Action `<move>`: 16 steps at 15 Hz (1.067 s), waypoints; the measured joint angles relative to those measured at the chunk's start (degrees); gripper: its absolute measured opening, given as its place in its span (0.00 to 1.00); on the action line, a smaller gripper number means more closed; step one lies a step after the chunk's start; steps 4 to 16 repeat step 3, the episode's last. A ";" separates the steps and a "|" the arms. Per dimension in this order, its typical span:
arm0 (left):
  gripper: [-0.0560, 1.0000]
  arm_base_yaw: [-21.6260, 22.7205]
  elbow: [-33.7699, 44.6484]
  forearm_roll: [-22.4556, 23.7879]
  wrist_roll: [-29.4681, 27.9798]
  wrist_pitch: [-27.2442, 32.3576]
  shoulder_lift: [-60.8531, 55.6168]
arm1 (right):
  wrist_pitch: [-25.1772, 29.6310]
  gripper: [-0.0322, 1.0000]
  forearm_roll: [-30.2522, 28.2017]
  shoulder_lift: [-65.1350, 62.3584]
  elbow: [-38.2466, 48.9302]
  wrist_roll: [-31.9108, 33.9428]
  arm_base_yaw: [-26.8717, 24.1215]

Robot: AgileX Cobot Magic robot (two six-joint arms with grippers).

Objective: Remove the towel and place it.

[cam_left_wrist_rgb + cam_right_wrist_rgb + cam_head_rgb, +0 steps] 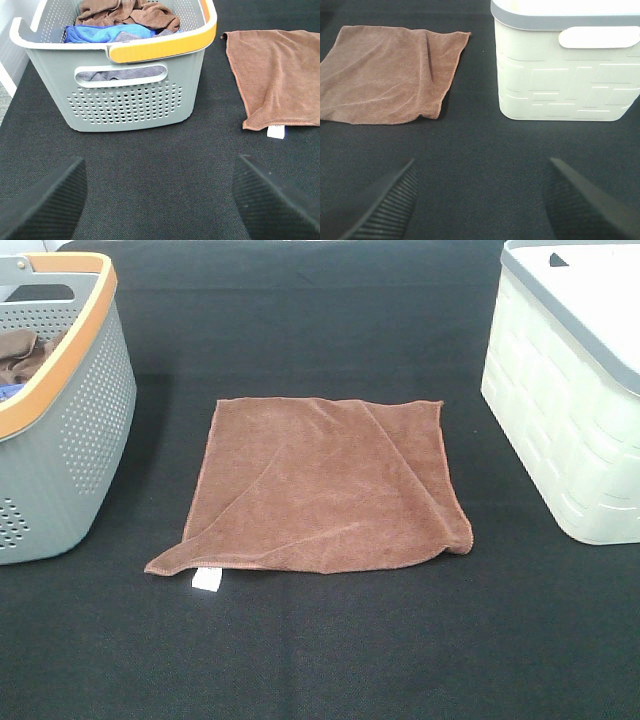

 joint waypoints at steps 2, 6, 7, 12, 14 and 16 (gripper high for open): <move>0.78 0.00 0.00 0.00 0.00 0.00 0.00 | 0.00 0.68 0.00 0.00 0.00 0.00 0.00; 0.78 0.00 0.00 0.00 0.00 0.00 0.00 | 0.00 0.68 0.00 0.00 0.00 0.00 0.00; 0.78 0.00 0.00 0.00 0.00 0.00 0.00 | 0.00 0.68 0.00 0.00 0.00 0.00 0.00; 0.78 0.00 0.00 0.00 0.00 0.00 0.00 | 0.00 0.68 0.00 0.00 0.00 0.00 0.00; 0.78 0.00 0.00 0.00 0.00 0.00 0.00 | 0.00 0.68 0.00 0.00 0.00 0.00 0.00; 0.78 0.00 0.00 0.00 0.00 0.00 0.00 | 0.00 0.68 0.00 0.00 0.00 0.00 0.00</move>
